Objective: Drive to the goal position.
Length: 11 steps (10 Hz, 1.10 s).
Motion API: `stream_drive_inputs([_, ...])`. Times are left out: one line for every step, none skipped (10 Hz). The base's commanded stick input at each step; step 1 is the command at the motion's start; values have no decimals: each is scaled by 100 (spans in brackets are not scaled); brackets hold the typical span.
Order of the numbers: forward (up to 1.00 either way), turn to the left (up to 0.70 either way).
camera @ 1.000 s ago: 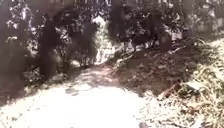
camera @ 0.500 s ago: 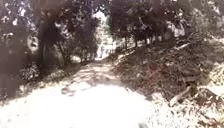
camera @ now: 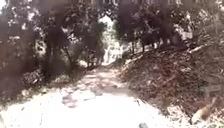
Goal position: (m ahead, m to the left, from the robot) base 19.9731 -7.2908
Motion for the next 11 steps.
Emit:
stream_drive_inputs([50, 0])
stream_drive_inputs([50, 0])
stream_drive_inputs([50, 0])
stream_drive_inputs([50, 0])
stream_drive_inputs([50, 0])
stream_drive_inputs([50, 0])
stream_drive_inputs([50, 0])
stream_drive_inputs([50, 0])
stream_drive_inputs([50, 0])
stream_drive_inputs([50, 0])
stream_drive_inputs([50, 0])
